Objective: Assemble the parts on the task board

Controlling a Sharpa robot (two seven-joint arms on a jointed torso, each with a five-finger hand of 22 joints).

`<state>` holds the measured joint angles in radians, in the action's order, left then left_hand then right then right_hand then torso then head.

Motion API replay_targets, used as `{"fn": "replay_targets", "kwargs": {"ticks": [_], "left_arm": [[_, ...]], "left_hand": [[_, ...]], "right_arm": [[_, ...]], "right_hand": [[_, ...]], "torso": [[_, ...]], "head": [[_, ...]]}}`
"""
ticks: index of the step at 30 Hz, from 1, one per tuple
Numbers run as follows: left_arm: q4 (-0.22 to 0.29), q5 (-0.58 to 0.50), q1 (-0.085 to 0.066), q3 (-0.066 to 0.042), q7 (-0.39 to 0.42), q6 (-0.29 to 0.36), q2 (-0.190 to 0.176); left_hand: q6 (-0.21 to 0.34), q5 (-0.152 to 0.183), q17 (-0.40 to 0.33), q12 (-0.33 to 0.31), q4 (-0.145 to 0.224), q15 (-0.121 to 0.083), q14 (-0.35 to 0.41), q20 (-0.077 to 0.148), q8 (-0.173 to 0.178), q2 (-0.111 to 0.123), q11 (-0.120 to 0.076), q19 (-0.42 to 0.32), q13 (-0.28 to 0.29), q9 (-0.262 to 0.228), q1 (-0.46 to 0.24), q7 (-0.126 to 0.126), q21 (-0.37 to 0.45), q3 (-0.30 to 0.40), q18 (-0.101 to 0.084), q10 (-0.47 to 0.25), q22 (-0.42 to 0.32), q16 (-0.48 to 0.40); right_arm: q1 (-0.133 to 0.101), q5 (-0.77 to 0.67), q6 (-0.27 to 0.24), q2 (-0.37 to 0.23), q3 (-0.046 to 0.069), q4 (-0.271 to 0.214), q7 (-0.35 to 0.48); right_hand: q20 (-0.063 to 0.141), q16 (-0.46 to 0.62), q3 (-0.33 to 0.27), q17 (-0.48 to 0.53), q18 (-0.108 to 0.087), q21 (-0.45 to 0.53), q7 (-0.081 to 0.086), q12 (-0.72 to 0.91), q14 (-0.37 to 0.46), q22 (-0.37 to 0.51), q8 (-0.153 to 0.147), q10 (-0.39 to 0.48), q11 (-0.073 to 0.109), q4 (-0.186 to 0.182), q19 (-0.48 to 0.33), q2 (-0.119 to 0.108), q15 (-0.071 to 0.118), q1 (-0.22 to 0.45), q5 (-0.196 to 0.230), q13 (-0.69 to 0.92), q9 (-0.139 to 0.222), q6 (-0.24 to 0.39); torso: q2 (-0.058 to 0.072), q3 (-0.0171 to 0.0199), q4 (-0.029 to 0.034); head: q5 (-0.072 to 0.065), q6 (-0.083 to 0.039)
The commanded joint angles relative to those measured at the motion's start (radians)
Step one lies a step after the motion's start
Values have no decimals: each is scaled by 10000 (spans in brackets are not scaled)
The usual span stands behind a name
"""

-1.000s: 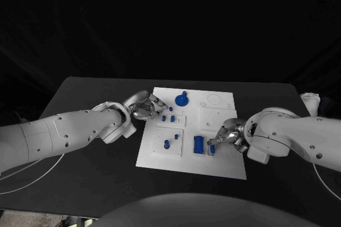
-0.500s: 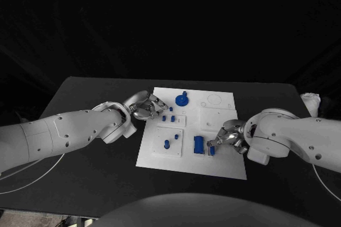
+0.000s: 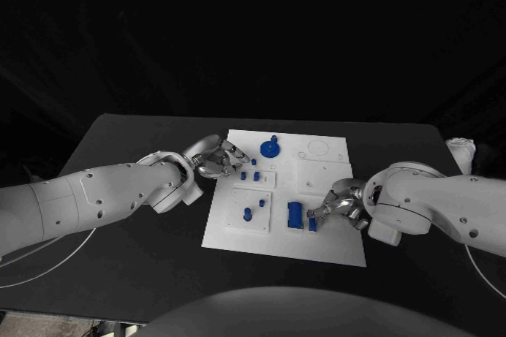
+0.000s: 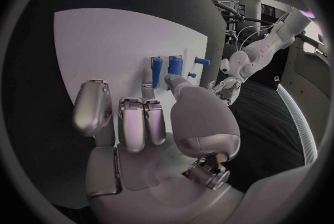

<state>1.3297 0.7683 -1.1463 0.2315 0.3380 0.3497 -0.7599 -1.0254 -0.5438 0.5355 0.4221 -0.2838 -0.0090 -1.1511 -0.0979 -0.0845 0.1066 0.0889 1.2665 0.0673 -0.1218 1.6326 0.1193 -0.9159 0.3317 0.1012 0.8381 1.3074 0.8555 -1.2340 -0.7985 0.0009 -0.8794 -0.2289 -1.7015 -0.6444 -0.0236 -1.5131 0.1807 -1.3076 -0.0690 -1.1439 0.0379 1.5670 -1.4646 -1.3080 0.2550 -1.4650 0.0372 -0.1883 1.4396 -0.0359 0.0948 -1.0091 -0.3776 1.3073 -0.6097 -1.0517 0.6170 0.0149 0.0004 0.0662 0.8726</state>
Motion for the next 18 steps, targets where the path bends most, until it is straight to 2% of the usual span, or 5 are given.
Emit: {"fn": "replay_targets", "kwargs": {"ticks": [1,5,9,16,18], "left_arm": [[15,-42,3,-6,14,-153,23],[13,-42,3,-6,2,-156,19],[13,-40,4,-6,-10,-161,12],[7,-40,4,-6,1,-162,15],[19,-40,5,-6,30,-140,6]], "left_hand": [[-69,-48,-14,40,-5,32,53,-10,-36,-27,14,-81,5,-15,92,24,-5,31,207,49,1031,-15],[-69,-48,-14,40,-5,32,53,-10,-36,-27,14,-81,5,-15,92,24,-5,31,207,49,1031,-15],[-73,-55,-16,42,1,33,57,-11,-39,-29,16,-84,5,-17,103,24,-7,37,207,52,1031,-16],[-74,-61,-17,43,7,33,59,-11,-41,-28,16,-87,4,-17,111,23,-4,40,208,54,1030,-17],[-77,-67,-18,44,8,33,60,-11,-43,-30,17,-83,4,-18,114,23,-15,43,206,55,1032,-17]], "right_arm": [[16,-63,187,-13,-3,-21,32],[22,-65,183,-39,-3,-33,36],[33,-28,117,-85,-3,-44,52],[51,5,-345,-242,-3,-152,288],[65,-66,-694,-380,-3,-277,629]], "right_hand": [[-4,55,-169,-1902,-167,66,71,38,-875,-1423,-39,-1058,-94,-28,-80,-78,-76,144,873,2634,-37,40],[-12,79,-510,-1879,-175,135,82,38,-871,-1417,-59,-1058,-104,-92,-75,-164,-84,285,2247,2634,-105,40],[-17,79,-884,-1883,-177,174,87,38,-874,-1424,-80,-1058,-107,-294,-55,-148,-88,521,2922,2634,-178,37],[-17,75,-1105,-1890,-176,188,81,38,-877,-1434,-82,-1058,-107,-468,-41,-123,-87,668,3132,2634,-229,20],[-10,-3,-1113,-1978,-160,105,56,38,-901,-1465,-12,-1058,-90,-452,-6,-63,-74,560,2853,2634,-284,-36]], "torso": [[4,0,4],[2,2,6],[1,1,4],[6,1,10],[11,4,6]], "head": [[5,0],[14,0],[34,0],[25,0],[48,0]]}}
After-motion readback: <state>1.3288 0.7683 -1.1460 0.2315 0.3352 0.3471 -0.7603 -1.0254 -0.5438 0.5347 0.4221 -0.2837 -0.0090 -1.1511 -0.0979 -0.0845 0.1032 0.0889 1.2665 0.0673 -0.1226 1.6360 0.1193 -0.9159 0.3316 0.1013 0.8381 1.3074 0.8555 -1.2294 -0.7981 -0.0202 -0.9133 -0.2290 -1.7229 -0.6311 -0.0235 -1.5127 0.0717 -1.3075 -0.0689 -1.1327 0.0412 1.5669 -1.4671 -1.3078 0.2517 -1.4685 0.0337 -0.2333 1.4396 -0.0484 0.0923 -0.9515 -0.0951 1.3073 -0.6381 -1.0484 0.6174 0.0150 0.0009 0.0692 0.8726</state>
